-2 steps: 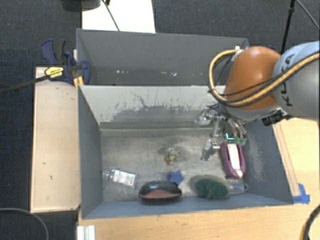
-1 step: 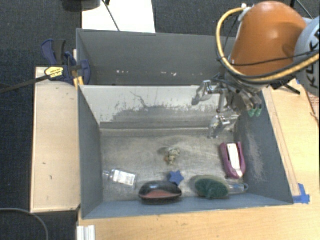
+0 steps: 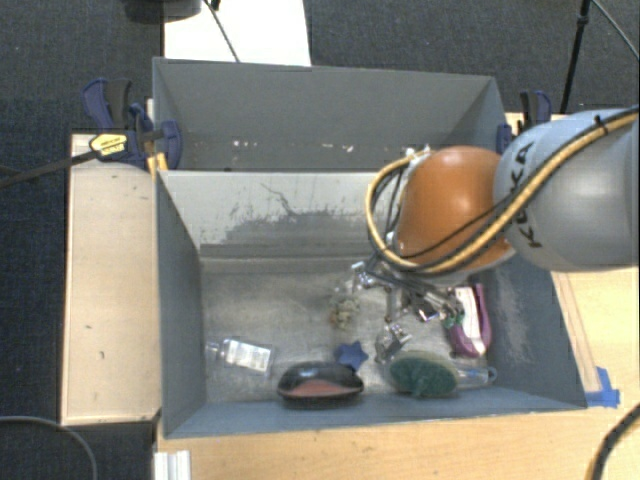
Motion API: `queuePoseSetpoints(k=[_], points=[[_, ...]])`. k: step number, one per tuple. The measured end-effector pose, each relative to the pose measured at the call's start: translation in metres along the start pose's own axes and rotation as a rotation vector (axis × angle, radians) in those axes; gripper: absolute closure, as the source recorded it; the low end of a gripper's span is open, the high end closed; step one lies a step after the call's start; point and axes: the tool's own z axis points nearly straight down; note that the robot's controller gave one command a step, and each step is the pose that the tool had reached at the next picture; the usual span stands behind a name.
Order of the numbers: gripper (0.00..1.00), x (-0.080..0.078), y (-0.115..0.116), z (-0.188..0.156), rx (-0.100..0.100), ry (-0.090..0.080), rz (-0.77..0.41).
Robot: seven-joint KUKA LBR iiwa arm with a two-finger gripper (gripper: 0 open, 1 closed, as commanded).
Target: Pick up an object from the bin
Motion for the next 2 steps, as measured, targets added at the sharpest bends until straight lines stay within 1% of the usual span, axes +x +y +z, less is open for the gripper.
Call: queuePoseSetpoints(k=[1, 2], points=[[0.0, 0.0267, 0.0238, 0.0464, 0.004, -0.014, -0.203], [1.0, 0.0247, 0.0228, 0.044, 0.007, -0.02, -0.202]])
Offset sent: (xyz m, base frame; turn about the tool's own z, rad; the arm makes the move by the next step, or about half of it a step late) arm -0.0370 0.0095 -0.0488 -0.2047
